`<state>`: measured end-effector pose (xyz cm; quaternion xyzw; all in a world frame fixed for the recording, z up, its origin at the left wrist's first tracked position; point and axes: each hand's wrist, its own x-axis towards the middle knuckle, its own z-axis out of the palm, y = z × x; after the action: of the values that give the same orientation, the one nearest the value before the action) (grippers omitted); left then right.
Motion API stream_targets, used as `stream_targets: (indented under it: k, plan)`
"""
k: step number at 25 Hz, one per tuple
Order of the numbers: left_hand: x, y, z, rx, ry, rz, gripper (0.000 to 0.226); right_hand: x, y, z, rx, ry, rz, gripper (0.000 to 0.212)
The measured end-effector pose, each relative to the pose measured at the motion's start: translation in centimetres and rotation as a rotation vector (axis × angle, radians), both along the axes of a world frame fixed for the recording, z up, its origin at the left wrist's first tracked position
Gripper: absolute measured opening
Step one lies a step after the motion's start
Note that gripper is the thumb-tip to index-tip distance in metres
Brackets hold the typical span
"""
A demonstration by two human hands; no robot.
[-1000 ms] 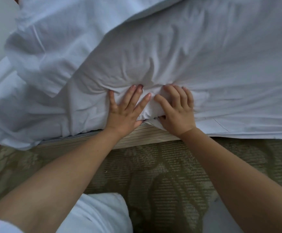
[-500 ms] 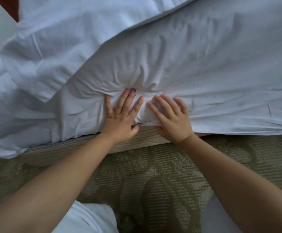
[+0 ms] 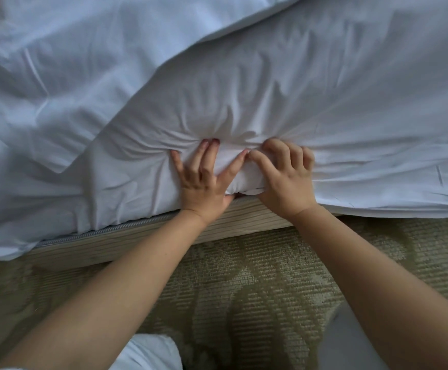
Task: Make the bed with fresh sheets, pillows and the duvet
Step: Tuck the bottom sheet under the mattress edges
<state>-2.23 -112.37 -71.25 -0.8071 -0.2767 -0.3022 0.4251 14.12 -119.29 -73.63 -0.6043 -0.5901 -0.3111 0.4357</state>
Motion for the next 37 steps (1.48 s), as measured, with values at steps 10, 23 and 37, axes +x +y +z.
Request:
stream_targets:
  k: [10,23,37]
  plan:
    - [0.2,-0.8,0.9,-0.065,-0.006,-0.008,0.086,2.7,-2.0,0.1,-0.116,-0.127,0.049,0.078]
    - [1.1,-0.7,-0.4,-0.012,-0.049,-0.007,0.097,1.6,-0.3,-0.9,0.055,-0.088,-0.112,0.063]
    - [1.3,-1.6,0.3,-0.006,0.143,-0.069,0.096,3.8,-2.5,0.3,-0.166,-0.115,0.073,0.078]
